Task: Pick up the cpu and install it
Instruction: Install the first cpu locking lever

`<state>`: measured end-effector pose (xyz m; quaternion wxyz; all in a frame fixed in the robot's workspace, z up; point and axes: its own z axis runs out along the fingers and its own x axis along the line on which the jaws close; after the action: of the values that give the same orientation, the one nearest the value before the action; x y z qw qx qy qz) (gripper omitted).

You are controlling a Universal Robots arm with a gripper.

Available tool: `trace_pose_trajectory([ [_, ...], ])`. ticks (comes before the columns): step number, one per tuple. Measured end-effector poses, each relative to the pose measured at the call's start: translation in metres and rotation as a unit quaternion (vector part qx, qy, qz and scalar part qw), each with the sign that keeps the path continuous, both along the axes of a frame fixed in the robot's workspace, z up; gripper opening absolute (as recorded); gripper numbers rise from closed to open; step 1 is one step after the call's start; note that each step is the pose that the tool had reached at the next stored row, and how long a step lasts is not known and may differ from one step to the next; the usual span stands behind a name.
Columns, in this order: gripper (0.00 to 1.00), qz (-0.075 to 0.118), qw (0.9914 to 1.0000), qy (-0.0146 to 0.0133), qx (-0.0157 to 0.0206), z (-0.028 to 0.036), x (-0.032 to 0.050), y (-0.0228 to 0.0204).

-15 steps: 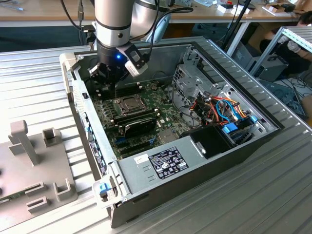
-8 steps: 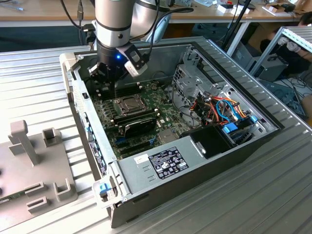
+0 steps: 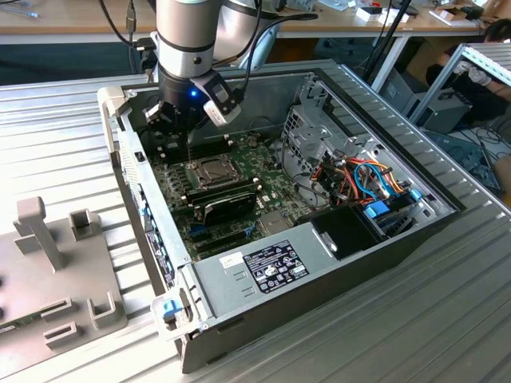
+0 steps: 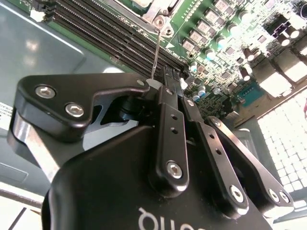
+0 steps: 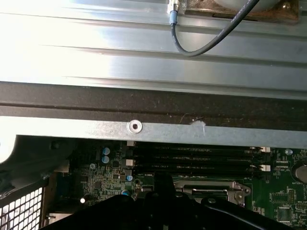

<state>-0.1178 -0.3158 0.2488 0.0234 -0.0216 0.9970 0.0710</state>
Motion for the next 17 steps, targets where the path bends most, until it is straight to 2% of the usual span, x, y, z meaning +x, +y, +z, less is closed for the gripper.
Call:
trace_pose_trajectory([
  [4, 0.11, 0.0, 1.0, 0.0, 0.0, 0.0, 0.0025, 0.0],
  [14, 0.11, 0.0, 1.0, 0.0, 0.0002, 0.0, 0.0196, -0.0006],
  [17, 0.11, 0.0, 1.0, 0.0, 0.0002, 0.0, 0.0218, -0.0007],
])
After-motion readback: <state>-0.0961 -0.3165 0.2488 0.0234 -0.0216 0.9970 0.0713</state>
